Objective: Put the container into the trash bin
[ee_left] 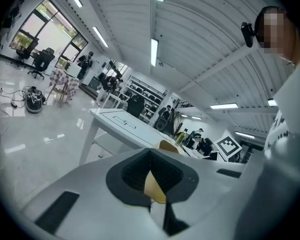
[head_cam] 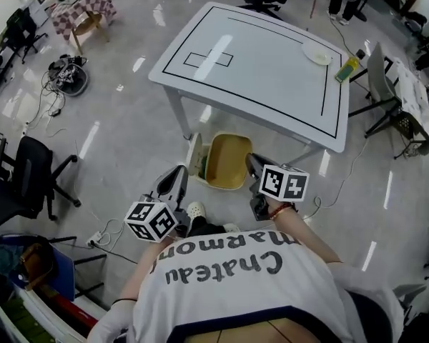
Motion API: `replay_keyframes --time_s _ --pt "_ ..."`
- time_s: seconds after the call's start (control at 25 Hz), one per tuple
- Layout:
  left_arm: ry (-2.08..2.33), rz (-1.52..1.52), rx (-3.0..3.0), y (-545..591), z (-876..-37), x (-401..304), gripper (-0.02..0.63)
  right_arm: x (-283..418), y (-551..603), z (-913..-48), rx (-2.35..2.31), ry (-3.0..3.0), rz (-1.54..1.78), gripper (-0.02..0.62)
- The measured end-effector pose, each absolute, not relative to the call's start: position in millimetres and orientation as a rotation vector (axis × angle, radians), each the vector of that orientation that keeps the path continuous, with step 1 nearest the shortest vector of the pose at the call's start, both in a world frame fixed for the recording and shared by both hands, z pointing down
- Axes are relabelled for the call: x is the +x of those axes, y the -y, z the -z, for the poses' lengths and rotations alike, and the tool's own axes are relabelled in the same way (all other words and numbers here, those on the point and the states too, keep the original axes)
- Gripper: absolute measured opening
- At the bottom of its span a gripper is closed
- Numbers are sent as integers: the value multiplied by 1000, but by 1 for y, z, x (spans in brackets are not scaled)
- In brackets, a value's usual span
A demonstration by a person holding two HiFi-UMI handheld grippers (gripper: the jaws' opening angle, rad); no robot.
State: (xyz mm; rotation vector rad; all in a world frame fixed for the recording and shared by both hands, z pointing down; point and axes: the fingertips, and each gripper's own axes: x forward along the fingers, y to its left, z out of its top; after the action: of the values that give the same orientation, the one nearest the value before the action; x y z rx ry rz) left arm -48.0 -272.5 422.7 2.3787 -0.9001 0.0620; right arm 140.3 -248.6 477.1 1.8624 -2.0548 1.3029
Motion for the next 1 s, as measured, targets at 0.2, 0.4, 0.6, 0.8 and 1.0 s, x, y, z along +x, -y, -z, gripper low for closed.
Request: replay_keyframes --time_s 0.2,0.4,0.6,0.8,1.0 --pt "797 -149 2392 314 -442 -50 23 137 269 -504 1957 1933 -1419 37" --pt "691 -215 2405 352 -458 -52 23 134 288 -524 2034 1823 -1450 37" --pt "590 -284 2451 382 -468 -47 23 133 302 -543 2090 1725 -1429 37" --pt "555 -317 2436 396 -483 -43 23 135 305 -560 2099 1667 -1392 37" --pt "535 -328 2417 391 -498 -35 23 141 296 -583 2046 1603 -1401 36"
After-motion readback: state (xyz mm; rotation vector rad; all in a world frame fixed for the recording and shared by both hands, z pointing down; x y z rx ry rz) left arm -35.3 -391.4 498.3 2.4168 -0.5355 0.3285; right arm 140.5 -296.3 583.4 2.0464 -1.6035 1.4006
